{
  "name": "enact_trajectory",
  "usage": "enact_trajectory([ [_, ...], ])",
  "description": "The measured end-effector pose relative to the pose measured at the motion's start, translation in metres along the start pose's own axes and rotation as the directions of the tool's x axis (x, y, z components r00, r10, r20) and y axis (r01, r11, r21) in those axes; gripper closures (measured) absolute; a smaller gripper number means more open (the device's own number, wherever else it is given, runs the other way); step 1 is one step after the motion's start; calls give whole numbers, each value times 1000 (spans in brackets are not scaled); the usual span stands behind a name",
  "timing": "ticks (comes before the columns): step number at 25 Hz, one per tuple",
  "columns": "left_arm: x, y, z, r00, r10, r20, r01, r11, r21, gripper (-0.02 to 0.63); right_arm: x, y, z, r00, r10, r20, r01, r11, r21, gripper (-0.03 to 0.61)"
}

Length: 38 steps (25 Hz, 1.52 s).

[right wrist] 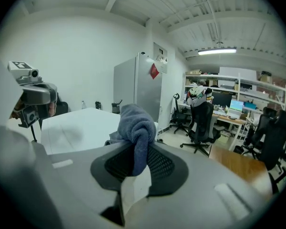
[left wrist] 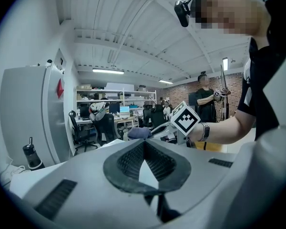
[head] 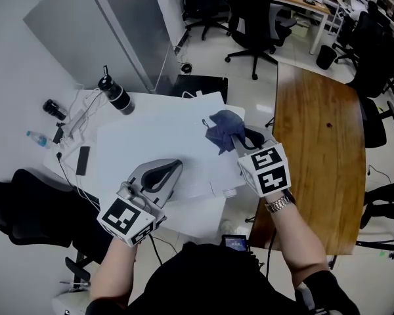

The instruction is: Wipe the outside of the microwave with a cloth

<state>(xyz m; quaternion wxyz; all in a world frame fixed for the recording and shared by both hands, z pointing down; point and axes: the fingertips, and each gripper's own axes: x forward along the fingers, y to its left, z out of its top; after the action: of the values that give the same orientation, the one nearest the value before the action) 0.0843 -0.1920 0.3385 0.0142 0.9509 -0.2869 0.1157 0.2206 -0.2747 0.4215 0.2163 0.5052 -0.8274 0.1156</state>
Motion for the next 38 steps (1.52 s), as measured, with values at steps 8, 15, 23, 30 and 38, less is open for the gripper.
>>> enact_trajectory([
  [8,18,-6,1,999,17,-29,-17,1000,1,609,4,-29,-19,1000,11,12,-12,998,65,505],
  [15,25,-9,-2,997,45,-63,-45,999,0,609,12,-41,-47,999,36,-14,-34,992,121,506],
  [23,35,-12,-6,994,66,-84,-68,997,-19,609,31,-40,-77,997,73,-39,-66,984,164,506],
  [30,54,-18,-2,995,65,-78,-69,996,-49,609,49,-39,-105,993,90,-82,-74,980,186,506],
  [38,76,-27,-2,994,61,-86,-68,995,-79,609,66,-36,-132,984,105,-145,-77,979,187,506],
])
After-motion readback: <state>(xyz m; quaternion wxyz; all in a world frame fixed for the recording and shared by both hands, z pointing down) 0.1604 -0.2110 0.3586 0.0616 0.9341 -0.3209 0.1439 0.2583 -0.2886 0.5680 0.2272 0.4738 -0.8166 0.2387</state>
